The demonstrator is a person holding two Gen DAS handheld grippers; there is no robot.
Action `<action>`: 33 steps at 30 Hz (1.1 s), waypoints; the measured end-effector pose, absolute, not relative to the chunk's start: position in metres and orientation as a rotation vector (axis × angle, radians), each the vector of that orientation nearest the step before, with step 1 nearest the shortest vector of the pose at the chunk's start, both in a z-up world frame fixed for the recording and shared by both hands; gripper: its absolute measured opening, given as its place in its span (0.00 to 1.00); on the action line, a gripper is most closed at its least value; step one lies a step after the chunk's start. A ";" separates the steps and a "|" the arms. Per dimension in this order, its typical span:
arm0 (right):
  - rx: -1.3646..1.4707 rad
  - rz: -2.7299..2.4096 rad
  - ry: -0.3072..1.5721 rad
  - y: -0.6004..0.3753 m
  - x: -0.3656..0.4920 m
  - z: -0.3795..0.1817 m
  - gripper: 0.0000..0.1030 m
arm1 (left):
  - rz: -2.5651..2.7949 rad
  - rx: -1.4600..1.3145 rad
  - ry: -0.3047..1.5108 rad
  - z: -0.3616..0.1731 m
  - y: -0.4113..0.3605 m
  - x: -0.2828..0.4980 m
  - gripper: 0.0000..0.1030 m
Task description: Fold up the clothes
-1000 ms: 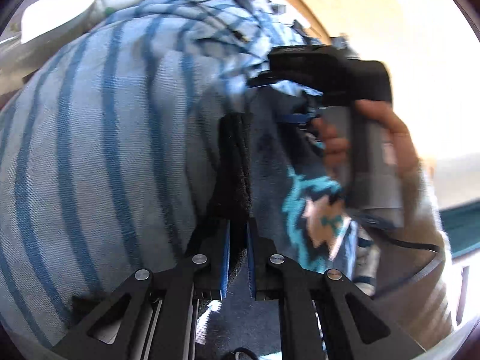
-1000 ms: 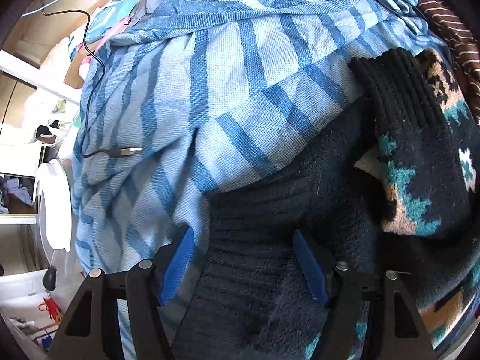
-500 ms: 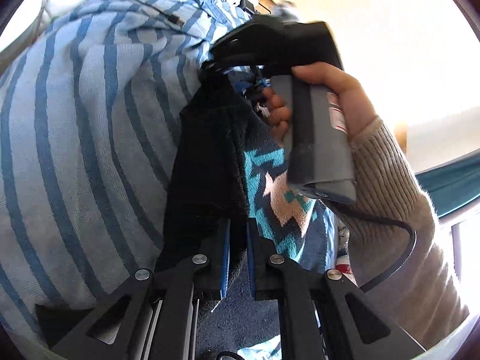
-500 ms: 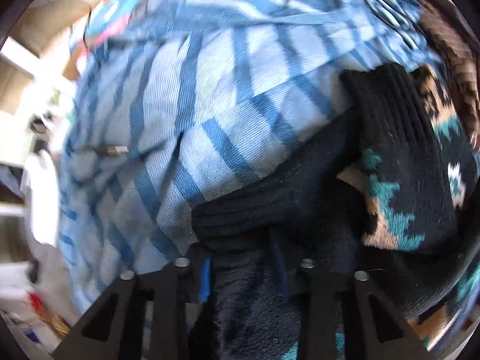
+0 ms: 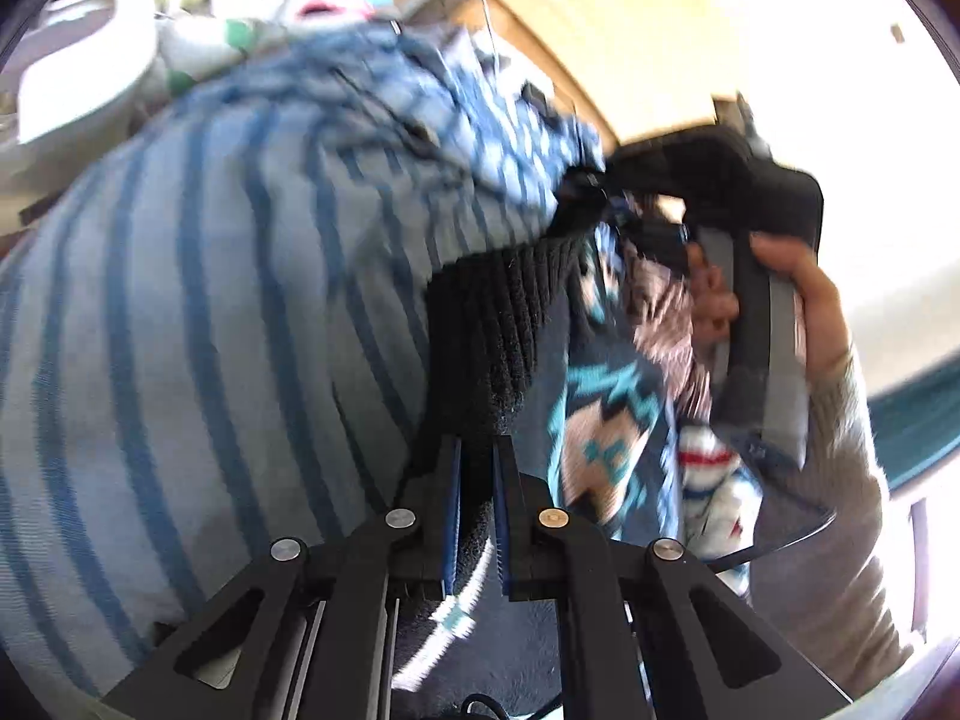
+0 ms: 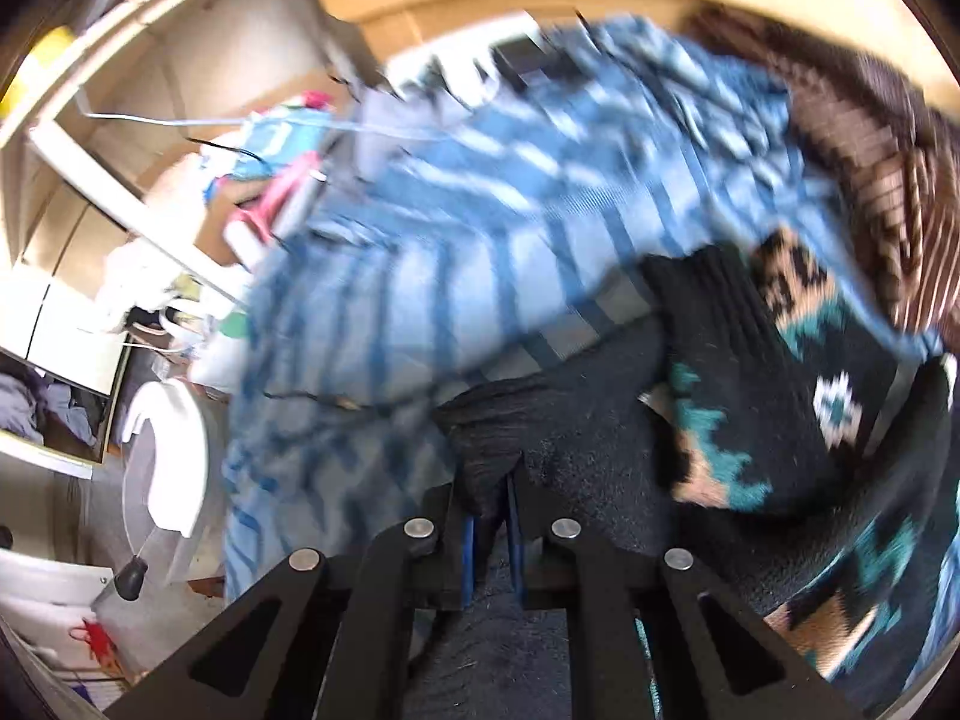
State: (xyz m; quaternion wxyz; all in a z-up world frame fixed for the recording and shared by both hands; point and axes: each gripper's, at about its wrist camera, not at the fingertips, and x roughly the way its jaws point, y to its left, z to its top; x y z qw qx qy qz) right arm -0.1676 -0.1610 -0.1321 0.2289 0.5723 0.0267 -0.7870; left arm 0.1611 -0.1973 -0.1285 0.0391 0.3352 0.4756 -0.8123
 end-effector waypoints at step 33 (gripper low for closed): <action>1.600 -1.999 -0.105 -0.077 -0.110 -0.153 0.67 | -1.863 0.951 1.415 -0.155 -0.281 0.216 0.00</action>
